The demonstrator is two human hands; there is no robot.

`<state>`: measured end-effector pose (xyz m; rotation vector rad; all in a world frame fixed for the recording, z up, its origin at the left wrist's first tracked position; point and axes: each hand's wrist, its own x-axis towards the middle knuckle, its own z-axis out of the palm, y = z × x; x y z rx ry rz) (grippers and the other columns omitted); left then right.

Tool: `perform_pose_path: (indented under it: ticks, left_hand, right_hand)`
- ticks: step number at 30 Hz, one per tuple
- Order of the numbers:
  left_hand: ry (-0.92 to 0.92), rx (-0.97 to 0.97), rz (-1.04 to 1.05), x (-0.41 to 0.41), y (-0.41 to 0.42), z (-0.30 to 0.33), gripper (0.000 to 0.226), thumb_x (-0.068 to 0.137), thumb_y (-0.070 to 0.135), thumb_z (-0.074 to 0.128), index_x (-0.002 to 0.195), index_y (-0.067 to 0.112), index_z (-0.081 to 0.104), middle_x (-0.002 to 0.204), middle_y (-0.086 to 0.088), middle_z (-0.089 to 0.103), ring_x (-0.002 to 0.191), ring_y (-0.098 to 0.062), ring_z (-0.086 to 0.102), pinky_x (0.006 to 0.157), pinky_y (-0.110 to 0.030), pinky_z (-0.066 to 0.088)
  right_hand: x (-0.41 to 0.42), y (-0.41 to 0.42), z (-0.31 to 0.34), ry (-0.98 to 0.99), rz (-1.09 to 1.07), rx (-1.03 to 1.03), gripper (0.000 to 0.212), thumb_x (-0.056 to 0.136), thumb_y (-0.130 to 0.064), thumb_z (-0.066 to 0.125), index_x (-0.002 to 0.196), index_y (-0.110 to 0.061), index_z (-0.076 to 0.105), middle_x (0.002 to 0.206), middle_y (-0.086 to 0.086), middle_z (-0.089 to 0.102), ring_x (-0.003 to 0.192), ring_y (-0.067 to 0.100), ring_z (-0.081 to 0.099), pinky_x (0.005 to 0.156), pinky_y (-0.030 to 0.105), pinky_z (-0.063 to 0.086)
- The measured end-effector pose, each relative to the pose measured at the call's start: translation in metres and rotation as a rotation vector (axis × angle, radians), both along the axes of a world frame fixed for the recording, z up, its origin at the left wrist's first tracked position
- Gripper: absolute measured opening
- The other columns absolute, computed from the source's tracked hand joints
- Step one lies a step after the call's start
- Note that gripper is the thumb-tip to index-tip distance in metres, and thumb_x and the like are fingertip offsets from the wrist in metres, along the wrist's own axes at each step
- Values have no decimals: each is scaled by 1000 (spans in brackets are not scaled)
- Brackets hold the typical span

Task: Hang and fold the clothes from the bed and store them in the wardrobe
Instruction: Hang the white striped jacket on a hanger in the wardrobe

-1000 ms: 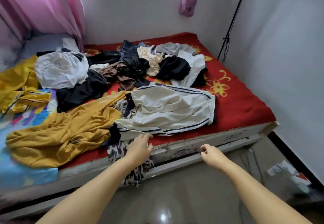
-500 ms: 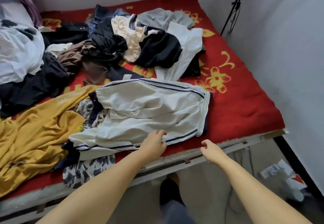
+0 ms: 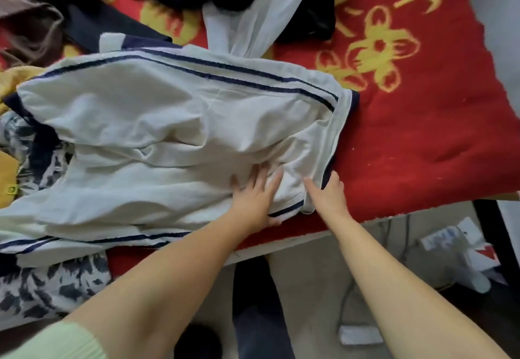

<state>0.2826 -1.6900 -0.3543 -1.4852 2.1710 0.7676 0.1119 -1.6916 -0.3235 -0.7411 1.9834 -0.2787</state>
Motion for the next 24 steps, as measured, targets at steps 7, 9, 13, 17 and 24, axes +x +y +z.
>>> perform_pose_path:
  ticks: [7,9,13,17,24]
  left_hand:
    - [-31,33,-3,1,10,-25,110,84,30,66,149,31,-24,161,-6,-14,148,-26,-10,109,-68,2]
    - [133,22,119,8,11,-11,87,88,15,56,154,30,3,160,-2,14,146,-21,16,113,-59,15]
    - [609,69,490,39,8,39,62,76,-8,47,126,26,61,120,3,66,111,-18,57,83,-28,44]
    - [803,-2,867,78,16,106,39,72,-21,46,86,6,71,80,-12,70,72,-8,57,63,-19,42]
    - [1451,-160,1082,154,59,281,24,76,-16,52,82,1,69,69,-8,68,63,-17,64,55,-27,52]
  right_hand:
    - [29,5,-7,-165,-188,-130,20,91,-16,52,107,-7,57,103,6,63,99,25,60,86,35,46]
    - [41,1,13,-201,-212,-219,15,88,-12,51,99,-15,61,93,-2,67,88,16,63,75,27,48]
    - [76,-8,70,-247,-95,-401,18,88,-11,52,88,-26,62,84,-11,67,75,0,60,66,14,46]
    - [117,3,140,-393,95,-536,12,95,-16,56,95,-23,65,91,-7,70,87,4,64,76,17,49]
    - [176,81,281,-613,404,-838,23,96,-29,56,116,-39,59,118,-20,65,116,-4,56,95,11,43]
